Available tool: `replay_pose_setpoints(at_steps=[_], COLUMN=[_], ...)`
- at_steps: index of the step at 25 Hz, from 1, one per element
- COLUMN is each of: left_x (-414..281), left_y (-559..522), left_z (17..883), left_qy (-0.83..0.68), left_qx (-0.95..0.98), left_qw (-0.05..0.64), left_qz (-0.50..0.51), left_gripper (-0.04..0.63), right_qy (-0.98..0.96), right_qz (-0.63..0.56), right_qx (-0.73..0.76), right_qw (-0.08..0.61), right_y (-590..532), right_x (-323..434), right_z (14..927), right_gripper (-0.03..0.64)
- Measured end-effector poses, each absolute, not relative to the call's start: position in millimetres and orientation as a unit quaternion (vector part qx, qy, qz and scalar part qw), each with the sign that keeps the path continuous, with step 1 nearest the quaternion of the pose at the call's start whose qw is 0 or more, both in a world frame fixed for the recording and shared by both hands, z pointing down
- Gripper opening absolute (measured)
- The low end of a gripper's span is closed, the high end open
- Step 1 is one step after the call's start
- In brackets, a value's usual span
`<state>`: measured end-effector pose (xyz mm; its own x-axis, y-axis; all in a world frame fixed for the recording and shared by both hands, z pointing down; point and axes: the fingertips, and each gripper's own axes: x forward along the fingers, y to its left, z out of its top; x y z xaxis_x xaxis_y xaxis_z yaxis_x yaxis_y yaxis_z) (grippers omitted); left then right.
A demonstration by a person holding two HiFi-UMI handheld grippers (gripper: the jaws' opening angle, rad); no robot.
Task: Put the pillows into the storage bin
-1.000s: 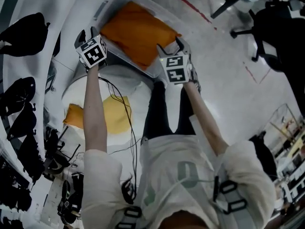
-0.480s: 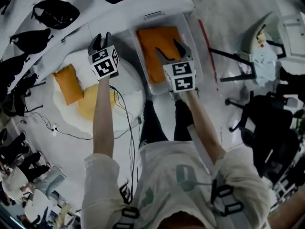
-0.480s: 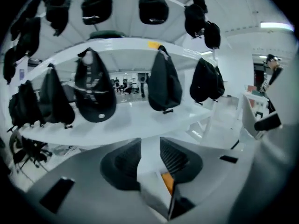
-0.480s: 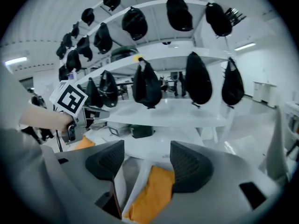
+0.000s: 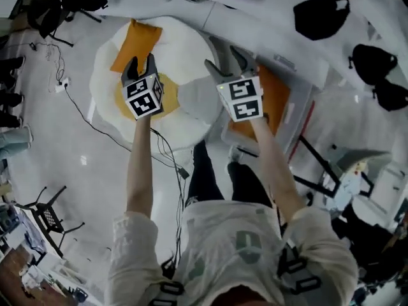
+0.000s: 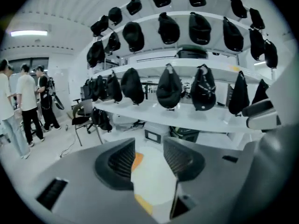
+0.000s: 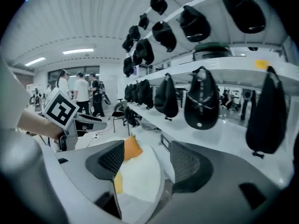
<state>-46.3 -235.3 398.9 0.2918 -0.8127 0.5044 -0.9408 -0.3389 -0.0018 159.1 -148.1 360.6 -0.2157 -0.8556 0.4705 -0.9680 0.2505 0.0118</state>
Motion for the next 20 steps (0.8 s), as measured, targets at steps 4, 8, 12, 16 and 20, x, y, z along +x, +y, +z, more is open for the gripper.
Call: replay_pose_setpoints(at_steps=[4,8,12,16,20], left_x=[-125,-176,-210,-230,-241], left_y=[-271,-321,-364,-394,-411], left_z=[430,475,537,618,696], left_qy=[-0.596,-0.612,-0.622,-0.630,-0.633], left_qx=[0.757,0.741,0.727,0.716,0.702], left_qw=[0.175,0.191,0.220,0.240,0.271], left_qz=[0.204,0.202,0.189,0.184,0.182], left_gripper=[0.172,0.181,0.190,0.220,0.245], right_qy=[-0.807,-0.827,-0.837,-0.837,-0.835], right_qz=[0.112,0.094,0.085,0.069,0.062], right_qx=[0.532,0.481,0.440,0.406,0.365], right_qw=[0.231,0.275,0.315,0.360,0.407], right_y=[-231,-312,-385,-440,-468], right_x=[80,11,-39,-62,-75], right_z=[384,436,508,587,660], right_gripper=[0.307,0.307,0.307,0.307,0.307])
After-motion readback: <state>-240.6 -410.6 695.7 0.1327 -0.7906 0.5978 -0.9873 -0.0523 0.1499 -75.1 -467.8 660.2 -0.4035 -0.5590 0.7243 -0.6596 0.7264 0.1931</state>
